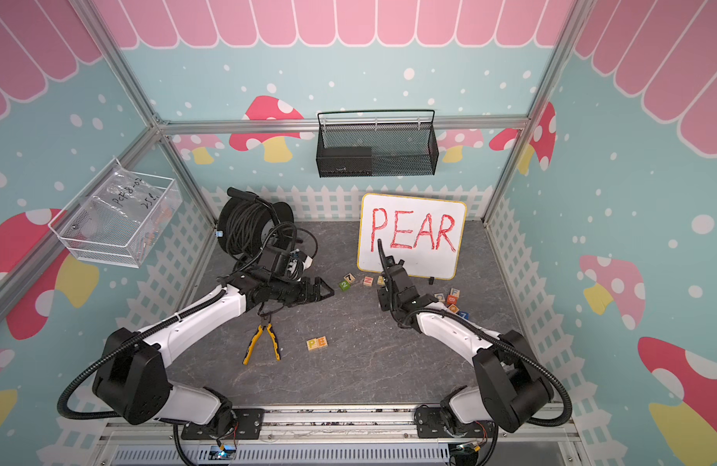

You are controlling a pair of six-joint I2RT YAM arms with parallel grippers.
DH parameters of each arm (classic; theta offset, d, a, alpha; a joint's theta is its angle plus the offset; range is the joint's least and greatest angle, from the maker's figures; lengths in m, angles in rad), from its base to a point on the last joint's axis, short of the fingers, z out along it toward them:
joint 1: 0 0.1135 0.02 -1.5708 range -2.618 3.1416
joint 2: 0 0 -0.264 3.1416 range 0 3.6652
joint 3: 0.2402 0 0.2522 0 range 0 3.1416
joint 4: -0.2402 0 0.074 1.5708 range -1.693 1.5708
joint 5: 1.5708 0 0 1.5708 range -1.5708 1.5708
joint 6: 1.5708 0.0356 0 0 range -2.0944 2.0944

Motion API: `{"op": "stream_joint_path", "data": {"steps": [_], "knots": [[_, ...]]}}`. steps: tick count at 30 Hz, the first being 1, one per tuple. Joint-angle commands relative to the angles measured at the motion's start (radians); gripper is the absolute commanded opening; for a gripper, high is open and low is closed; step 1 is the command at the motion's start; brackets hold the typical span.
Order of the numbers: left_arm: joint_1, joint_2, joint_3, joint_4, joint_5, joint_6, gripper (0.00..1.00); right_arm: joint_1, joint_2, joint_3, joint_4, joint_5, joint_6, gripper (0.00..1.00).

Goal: Spell the uppercase word “pear” with letter blocks
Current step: Pick up the letter block from the center of the board, then place the letter block at the center of the board.

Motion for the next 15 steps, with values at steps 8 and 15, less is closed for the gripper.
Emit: {"op": "stream_joint_path", "data": {"steps": [8, 15], "knots": [[0.041, -0.159, 0.014, -0.036, -0.210, 0.041, 0.96, 0.231, 0.050, -0.035, 0.028, -0.109, -0.093, 0.30], [0.164, -0.271, -0.056, 0.040, -0.254, -0.021, 0.97, 0.334, 0.139, 0.007, 0.022, -0.131, -0.132, 0.30]]}}
